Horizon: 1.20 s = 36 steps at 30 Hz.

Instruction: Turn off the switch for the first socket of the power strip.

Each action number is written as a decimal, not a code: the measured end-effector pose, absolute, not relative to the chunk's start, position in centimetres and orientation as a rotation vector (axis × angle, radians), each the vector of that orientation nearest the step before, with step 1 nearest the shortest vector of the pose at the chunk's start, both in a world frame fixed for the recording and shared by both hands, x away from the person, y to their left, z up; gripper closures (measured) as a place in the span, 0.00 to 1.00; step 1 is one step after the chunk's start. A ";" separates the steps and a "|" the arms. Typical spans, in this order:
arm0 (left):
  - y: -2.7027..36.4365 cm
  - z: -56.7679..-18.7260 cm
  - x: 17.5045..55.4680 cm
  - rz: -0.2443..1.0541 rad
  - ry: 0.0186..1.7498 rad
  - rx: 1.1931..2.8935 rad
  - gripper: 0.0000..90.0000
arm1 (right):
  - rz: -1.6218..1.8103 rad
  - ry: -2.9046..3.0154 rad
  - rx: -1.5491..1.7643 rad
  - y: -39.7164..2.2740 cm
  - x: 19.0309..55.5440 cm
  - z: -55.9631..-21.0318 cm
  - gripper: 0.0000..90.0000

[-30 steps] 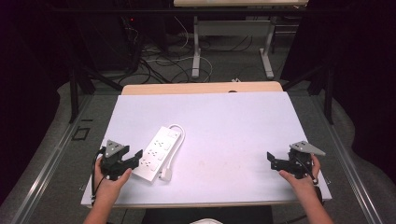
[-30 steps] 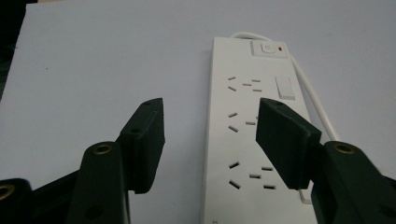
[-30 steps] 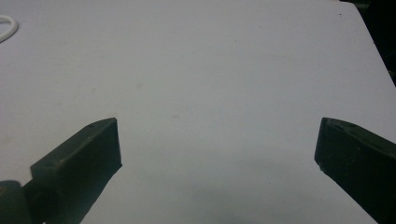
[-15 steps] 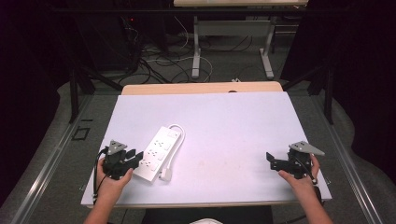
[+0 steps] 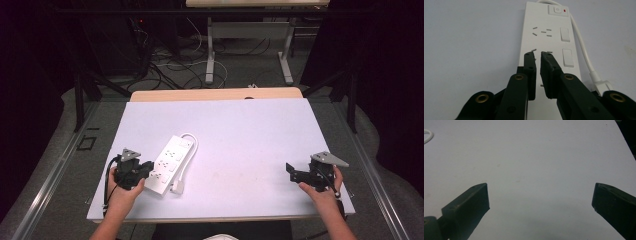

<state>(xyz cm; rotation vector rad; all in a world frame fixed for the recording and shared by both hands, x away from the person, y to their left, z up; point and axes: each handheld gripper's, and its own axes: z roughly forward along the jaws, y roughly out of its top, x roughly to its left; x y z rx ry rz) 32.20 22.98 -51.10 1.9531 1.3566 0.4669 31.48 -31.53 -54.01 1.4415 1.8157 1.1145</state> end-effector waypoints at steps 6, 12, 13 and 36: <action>22.7 -50.8 32.6 0.440 1.356 1.958 0.98 | 1.114 1.812 1.445 -31.5 31.5 -54.1 0.01; 22.1 -50.5 33.2 0.425 1.354 1.980 1.00 | 1.112 1.821 1.447 -31.5 31.5 -54.1 0.01; 22.0 -50.4 33.3 0.424 1.353 1.983 1.00 | 1.112 1.821 1.447 -31.5 31.5 -54.1 0.01; 20.1 -48.7 35.7 0.366 1.329 2.015 1.00 | 1.107 1.826 1.470 -31.6 31.5 -54.1 0.02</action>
